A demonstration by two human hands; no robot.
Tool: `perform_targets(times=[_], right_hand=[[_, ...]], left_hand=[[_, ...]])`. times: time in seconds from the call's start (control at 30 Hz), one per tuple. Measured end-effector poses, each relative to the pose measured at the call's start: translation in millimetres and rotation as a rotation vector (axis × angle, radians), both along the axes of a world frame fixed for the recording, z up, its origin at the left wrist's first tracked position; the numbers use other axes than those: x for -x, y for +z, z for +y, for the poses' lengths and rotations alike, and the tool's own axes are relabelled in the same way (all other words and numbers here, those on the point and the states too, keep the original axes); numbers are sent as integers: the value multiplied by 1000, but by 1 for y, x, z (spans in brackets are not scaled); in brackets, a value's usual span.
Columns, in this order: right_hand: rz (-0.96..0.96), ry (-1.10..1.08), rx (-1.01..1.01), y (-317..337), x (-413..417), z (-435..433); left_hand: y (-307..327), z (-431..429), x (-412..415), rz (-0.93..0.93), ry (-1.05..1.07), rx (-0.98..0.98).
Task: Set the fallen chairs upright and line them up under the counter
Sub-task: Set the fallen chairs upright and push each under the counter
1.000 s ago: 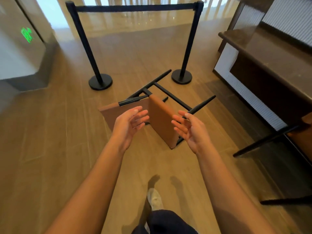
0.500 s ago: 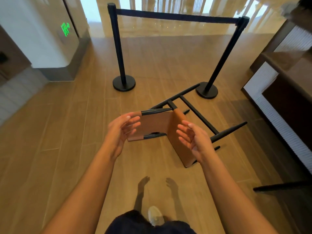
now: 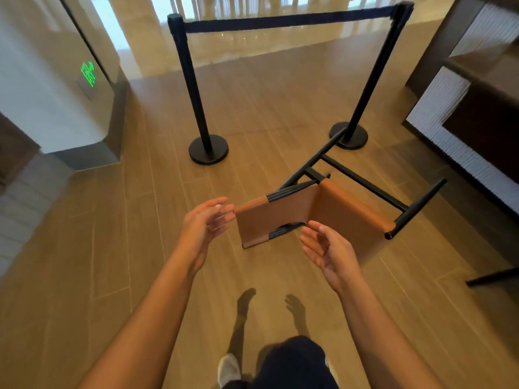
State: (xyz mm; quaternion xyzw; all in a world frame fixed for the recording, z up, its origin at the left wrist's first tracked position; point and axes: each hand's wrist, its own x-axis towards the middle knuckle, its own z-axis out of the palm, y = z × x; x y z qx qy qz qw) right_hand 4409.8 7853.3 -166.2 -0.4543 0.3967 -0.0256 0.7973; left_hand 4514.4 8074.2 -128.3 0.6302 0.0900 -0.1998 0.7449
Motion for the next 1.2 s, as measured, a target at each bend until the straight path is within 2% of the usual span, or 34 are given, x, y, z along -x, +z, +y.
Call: perform_targets(times=[0.17,0.4,0.83,1.2], right_hand=[[6,-96,-16,-6,-25,38],[-15,-199,-43,-20,-86,37],[132,-350,-103,-69,-203,20],[216,-626,-124,-115,-258,87]], left_hand=[[-5,19,-48,18,-96,-16],[-27,-8,-116,55,-229,-46],[-85,-52,-243,132,-324,-212],[-145,-36,-327,167,-688,-281]])
